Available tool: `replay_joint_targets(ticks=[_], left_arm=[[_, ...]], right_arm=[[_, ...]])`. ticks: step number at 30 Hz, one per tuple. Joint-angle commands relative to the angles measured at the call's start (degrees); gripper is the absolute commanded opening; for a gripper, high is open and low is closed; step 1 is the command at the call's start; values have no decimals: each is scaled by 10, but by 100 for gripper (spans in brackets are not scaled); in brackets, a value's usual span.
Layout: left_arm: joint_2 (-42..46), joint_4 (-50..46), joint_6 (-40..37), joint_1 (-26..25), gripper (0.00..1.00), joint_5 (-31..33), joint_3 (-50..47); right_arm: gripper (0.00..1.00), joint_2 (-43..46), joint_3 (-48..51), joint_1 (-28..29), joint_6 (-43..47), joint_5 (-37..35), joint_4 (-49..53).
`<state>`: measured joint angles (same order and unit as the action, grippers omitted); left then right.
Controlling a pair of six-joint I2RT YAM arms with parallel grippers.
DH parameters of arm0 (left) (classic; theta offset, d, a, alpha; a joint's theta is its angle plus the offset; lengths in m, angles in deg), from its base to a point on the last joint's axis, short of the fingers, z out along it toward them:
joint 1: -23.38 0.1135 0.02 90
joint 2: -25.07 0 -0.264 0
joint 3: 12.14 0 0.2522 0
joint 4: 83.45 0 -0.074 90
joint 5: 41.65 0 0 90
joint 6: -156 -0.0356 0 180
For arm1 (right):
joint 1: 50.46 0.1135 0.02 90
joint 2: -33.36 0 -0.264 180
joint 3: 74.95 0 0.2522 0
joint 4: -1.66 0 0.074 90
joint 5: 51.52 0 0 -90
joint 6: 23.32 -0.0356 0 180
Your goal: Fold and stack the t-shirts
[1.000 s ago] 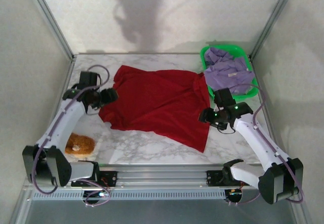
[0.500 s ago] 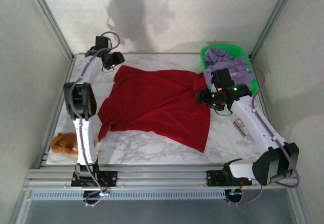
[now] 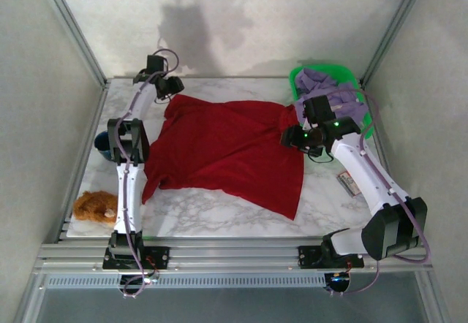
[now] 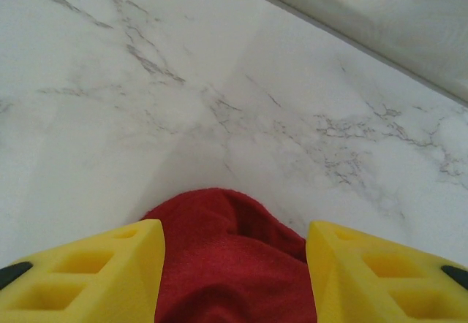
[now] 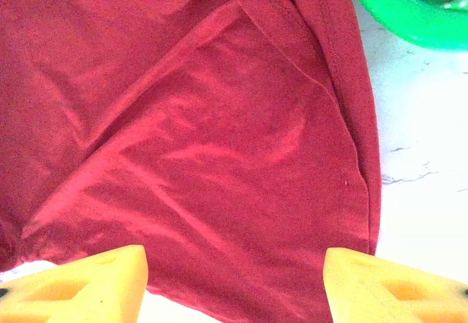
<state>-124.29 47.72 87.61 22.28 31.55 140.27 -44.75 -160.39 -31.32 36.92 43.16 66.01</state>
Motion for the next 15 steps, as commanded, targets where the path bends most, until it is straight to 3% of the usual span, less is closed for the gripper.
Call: replay_joint_targets(ticks=[1,6,12,15], left_arm=[[-18,3,-9,-12,51,13,-5],[-29,6,-9,-12,41,9,-13],[-24,7,-20,-13,40,27,-28],[-26,10,-23,-14,32,26,-33]], right_arm=[[65,12,-18,-4,7,4,8],[65,32,-11,-5,4,-2,15],[65,51,-7,-6,4,-8,22],[65,55,-6,-6,3,-9,22]])
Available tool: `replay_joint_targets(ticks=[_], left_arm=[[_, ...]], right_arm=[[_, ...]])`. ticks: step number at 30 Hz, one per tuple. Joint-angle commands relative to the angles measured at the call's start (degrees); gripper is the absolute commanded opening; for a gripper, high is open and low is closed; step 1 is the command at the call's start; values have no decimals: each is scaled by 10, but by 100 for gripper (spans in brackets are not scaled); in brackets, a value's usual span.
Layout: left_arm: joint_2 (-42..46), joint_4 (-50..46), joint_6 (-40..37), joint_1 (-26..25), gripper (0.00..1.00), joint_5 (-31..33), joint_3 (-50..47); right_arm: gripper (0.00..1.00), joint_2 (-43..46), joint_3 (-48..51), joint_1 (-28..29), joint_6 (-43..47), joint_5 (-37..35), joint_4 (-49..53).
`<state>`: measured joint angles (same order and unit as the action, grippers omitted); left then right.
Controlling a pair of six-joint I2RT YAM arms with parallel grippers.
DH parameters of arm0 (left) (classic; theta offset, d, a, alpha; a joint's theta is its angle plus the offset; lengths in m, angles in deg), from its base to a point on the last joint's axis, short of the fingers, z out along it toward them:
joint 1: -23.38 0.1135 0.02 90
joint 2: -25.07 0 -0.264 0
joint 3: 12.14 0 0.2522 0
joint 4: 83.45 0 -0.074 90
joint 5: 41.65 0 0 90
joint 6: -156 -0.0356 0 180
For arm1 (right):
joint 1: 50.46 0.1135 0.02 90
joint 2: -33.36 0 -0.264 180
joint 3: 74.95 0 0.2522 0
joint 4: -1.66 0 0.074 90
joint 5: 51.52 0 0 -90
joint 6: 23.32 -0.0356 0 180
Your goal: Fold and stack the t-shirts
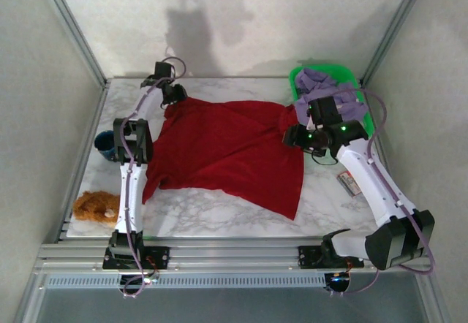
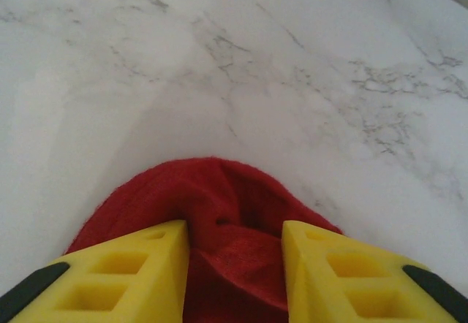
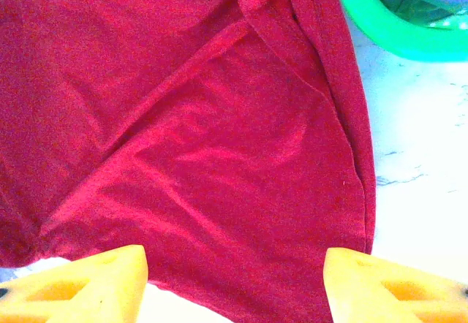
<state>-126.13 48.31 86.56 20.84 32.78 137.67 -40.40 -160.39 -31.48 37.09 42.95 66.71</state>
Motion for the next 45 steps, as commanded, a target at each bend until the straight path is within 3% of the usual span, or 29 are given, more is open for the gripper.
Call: replay_joint_targets(ticks=[1,3,6,10,14,17,27,34,36,38,42,45], left_arm=[[-8,6,-12,0,26,15,-8],[-9,8,-13,0,12,11,-9],[-4,6,-16,0,0,12,-9],[62,22,-26,-3,0,25,-63],[210,98,-27,-9,0,32,-228],[302,103,-25,-15,0,21,-331],[627,149,41,-98,0,67,-745],[699,202,137,-142,0,17,-932],[717,193,133,-147,27,0,-942],[737,157,120,-148,43,8,-930],[778,94,82,-133,56,61,-862],[759,89,61,-93,58,38,-807]], right_arm=[[65,13,-6,-4,1,-8,15],[65,16,-7,-4,1,-10,15],[65,21,-7,-5,1,-12,16],[65,25,-5,-4,1,-10,11],[65,29,12,-3,-6,-1,-9],[65,35,28,-2,-14,5,-26],[65,43,77,-1,-26,15,-61],[65,4,93,4,-42,38,-101],[65,-11,92,8,-42,40,-108],[65,-23,92,10,-42,40,-113],[65,-36,91,12,-43,40,-125],[65,-40,86,12,-43,40,-126]])
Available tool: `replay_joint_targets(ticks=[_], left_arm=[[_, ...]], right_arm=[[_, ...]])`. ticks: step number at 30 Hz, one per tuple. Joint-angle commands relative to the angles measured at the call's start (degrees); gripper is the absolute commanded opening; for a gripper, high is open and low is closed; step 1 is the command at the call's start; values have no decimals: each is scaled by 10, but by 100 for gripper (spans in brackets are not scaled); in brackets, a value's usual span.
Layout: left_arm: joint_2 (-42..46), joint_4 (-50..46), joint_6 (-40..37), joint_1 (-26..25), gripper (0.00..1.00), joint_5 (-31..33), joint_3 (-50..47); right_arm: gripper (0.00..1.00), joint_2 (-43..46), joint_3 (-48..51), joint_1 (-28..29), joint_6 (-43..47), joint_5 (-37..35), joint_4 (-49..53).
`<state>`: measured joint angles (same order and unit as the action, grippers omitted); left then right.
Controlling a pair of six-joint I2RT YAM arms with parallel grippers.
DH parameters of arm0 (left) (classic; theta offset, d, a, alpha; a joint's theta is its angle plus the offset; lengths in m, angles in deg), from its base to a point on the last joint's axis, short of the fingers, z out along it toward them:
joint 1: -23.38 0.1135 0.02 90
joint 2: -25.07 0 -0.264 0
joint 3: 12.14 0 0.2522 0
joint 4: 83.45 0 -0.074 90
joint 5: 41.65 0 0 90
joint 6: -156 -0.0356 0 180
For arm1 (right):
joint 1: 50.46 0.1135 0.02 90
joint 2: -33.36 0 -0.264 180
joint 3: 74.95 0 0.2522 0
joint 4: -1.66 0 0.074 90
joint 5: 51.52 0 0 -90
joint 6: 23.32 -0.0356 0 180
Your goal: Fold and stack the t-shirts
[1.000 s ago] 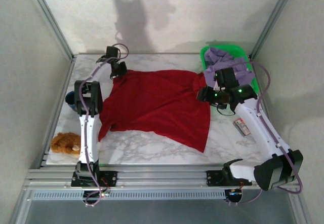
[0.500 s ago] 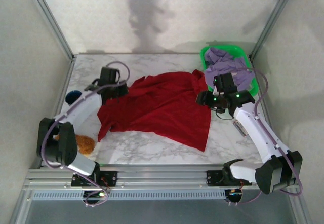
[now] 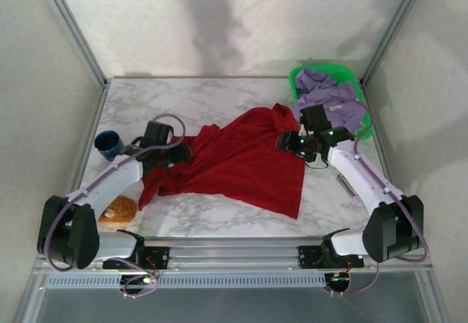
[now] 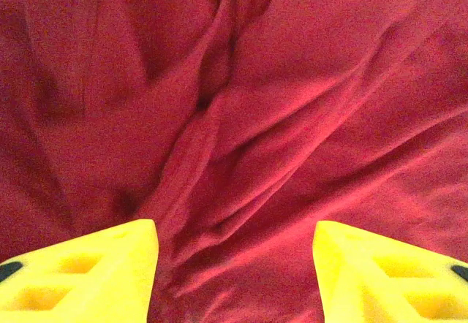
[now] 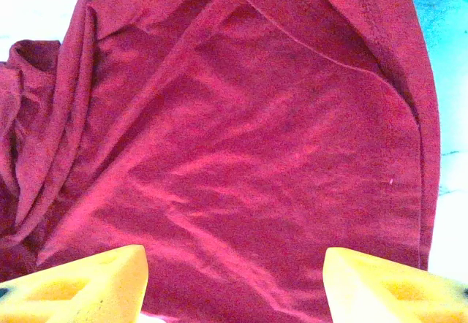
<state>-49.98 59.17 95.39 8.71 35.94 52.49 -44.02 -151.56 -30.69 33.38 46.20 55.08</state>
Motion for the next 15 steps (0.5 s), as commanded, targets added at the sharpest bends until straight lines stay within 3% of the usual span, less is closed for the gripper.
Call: replay_joint_targets(ticks=[1,8,11,15], left_arm=[[-23,-13,-35,40,57,-6,63],[-188,7,-96,47,31,-11,173],[-225,7,-113,38,29,-21,194],[-244,25,-121,19,33,-37,183]], right_arm=[[65,-5,-3,4,-6,6,-11],[65,-3,-11,4,-5,0,1],[65,3,-12,4,-2,-6,10],[65,7,-6,4,-3,-9,12]])
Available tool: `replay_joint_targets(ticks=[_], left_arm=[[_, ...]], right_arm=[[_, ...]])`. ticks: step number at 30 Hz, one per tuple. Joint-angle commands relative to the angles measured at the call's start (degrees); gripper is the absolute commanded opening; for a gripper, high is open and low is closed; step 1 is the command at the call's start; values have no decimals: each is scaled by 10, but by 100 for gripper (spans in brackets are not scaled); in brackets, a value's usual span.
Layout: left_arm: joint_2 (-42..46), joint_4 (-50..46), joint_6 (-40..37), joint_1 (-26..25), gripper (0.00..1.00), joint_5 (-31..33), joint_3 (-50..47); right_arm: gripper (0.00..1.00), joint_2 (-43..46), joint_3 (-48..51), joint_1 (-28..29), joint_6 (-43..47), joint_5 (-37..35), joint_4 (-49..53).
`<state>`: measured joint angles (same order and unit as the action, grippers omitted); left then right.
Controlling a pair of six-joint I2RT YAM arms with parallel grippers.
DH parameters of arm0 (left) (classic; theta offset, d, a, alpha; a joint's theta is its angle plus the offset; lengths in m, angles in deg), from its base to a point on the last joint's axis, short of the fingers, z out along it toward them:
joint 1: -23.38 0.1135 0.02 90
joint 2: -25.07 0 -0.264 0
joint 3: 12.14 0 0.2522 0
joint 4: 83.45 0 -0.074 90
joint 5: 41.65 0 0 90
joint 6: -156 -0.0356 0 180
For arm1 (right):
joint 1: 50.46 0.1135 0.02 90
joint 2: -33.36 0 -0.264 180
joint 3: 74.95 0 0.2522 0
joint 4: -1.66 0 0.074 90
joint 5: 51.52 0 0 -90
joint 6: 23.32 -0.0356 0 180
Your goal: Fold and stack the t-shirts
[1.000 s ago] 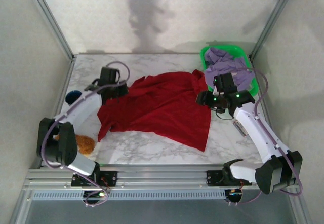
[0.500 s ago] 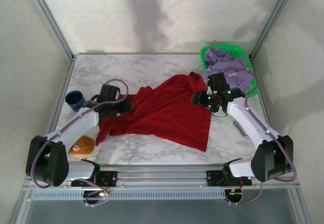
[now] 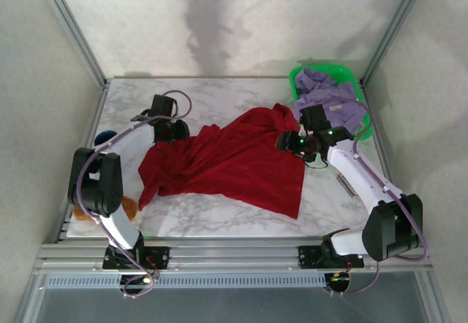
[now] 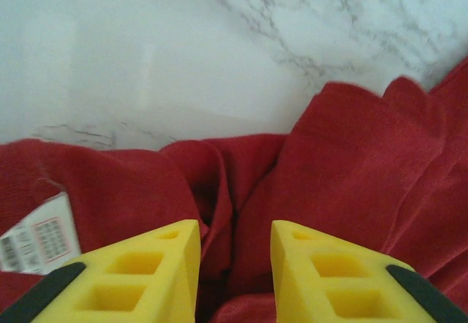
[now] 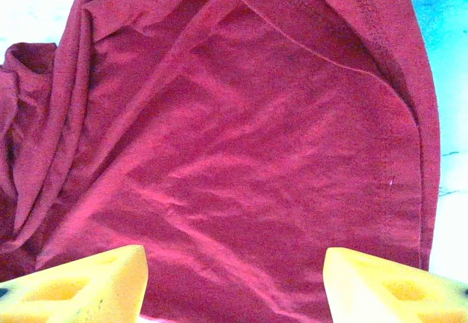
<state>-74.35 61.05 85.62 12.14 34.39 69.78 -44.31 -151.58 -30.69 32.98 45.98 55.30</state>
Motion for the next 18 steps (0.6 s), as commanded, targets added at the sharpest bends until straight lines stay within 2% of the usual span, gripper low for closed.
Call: replay_joint_targets(ticks=[1,3,8,10,12,14,18], left_arm=[[-2,20,-21,-20,34,-32,4],[1,39,-25,-33,36,-60,-1],[-25,37,-20,-77,40,-63,8],[-43,44,-25,-94,41,-55,3],[-54,48,-33,-112,42,-19,6],[-67,48,-35,-123,35,7,14],[-79,41,-36,-135,6,68,34]], right_arm=[[65,8,-3,4,-1,-6,8],[65,6,-1,4,-4,-4,5],[65,7,-3,4,-9,2,1],[65,4,-7,4,-8,1,3],[65,1,-13,4,-5,0,9],[66,2,-16,4,-4,-2,12],[66,2,-27,4,-1,-3,21]])
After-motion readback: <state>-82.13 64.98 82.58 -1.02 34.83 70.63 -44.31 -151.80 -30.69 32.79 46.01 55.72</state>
